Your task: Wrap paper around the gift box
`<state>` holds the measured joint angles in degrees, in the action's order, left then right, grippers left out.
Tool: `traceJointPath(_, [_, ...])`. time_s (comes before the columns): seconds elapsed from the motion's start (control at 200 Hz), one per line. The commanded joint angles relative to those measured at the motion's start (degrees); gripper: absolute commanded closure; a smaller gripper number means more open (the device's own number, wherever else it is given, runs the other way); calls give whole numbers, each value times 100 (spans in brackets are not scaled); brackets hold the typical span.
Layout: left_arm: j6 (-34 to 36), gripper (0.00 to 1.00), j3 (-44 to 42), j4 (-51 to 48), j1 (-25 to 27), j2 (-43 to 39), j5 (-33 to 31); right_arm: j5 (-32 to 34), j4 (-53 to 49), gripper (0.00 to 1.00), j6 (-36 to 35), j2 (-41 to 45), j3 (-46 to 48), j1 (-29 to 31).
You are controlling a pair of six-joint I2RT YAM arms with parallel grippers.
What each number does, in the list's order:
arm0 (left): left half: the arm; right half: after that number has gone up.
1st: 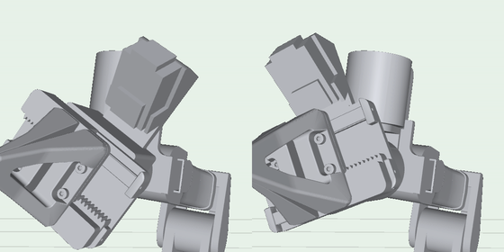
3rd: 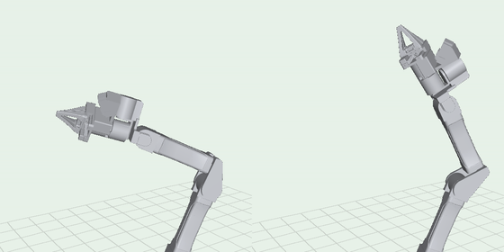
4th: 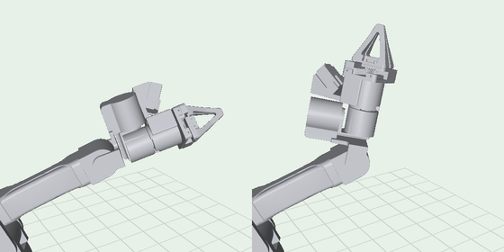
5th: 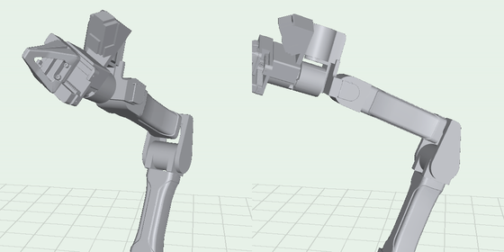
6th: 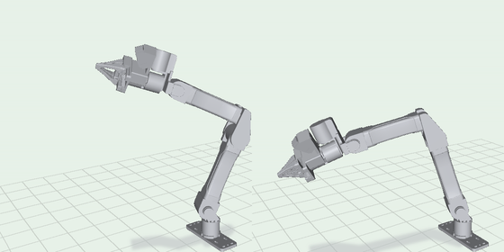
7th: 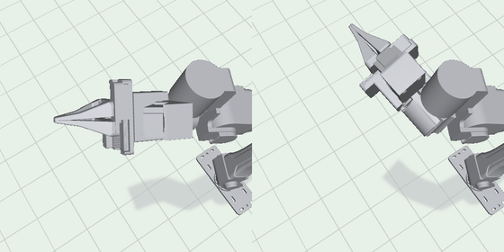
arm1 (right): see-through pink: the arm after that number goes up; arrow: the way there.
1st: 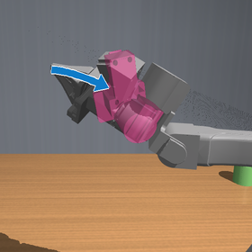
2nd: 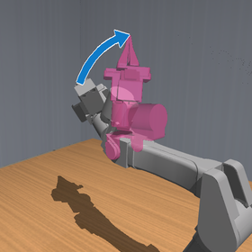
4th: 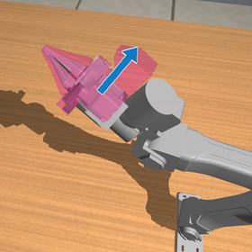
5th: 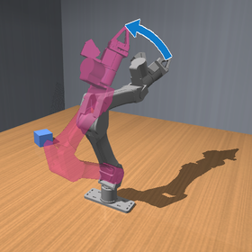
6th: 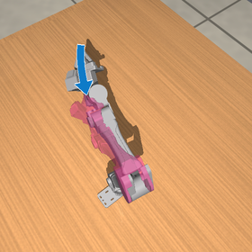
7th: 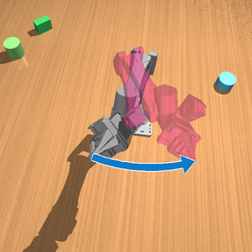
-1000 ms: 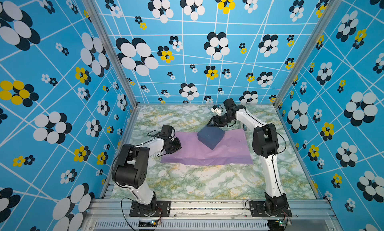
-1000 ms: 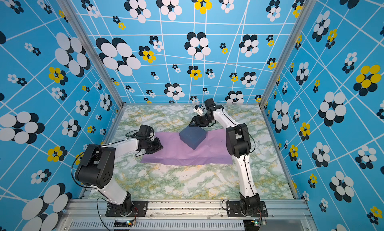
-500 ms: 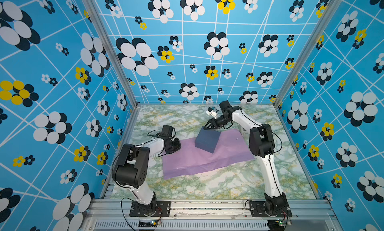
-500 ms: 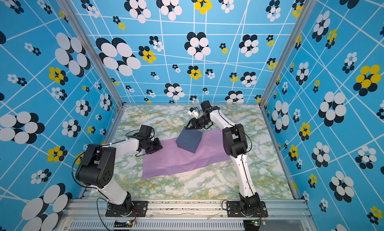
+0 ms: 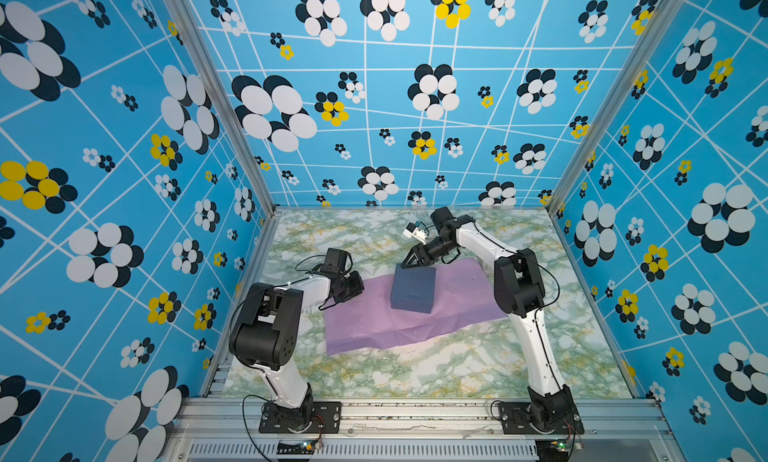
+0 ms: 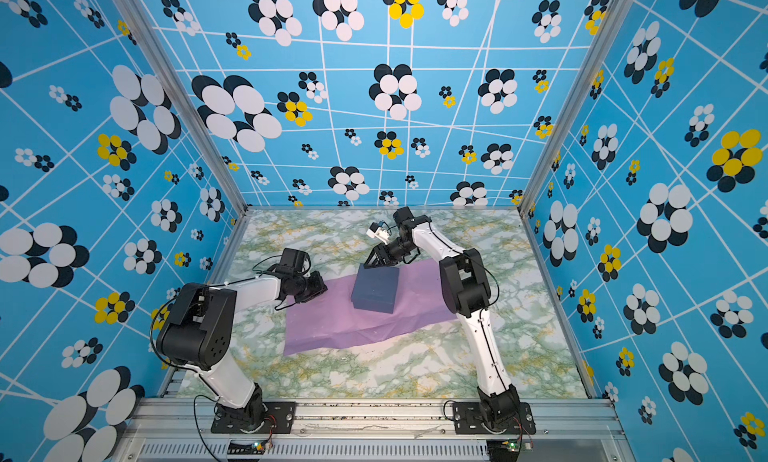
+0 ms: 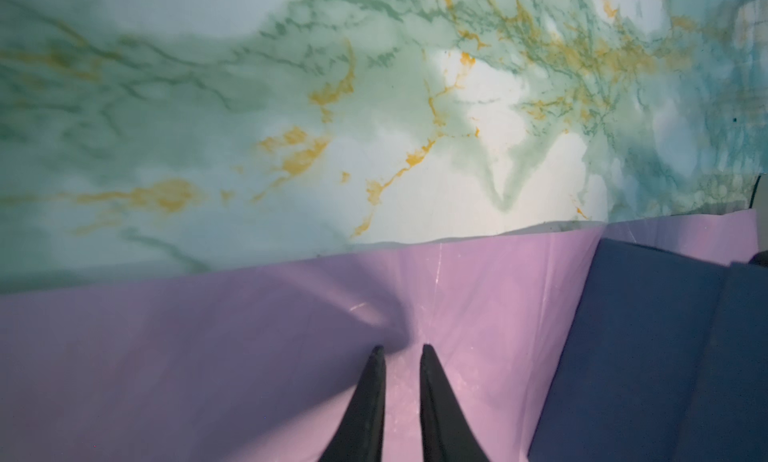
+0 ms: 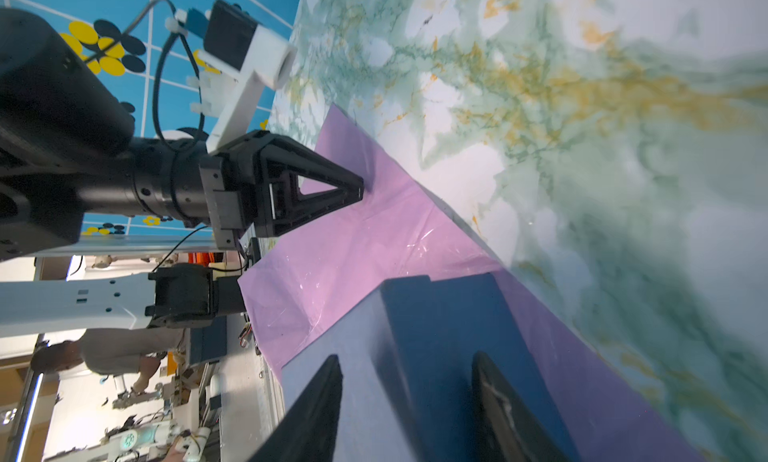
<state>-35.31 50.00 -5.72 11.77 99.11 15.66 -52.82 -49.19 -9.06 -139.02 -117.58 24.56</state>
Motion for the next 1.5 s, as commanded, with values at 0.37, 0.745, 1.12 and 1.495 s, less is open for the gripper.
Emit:
traceJointPath(0.37, [136,81,-104,-483,29,372,-526,393,1342,28,1260,1630,1540,-64])
traceJointPath(0.745, [224,81,69,-435,45,495,-562,1938,1972,23,3922,3655,4456,-390])
traceJointPath(1.12, [198,80,-21,-343,84,471,-519,1783,2839,24,3850,2841,4343,-74])
traceJointPath(1.495, [207,81,34,-393,110,479,-555,1006,2915,43,2885,2231,3976,-74])
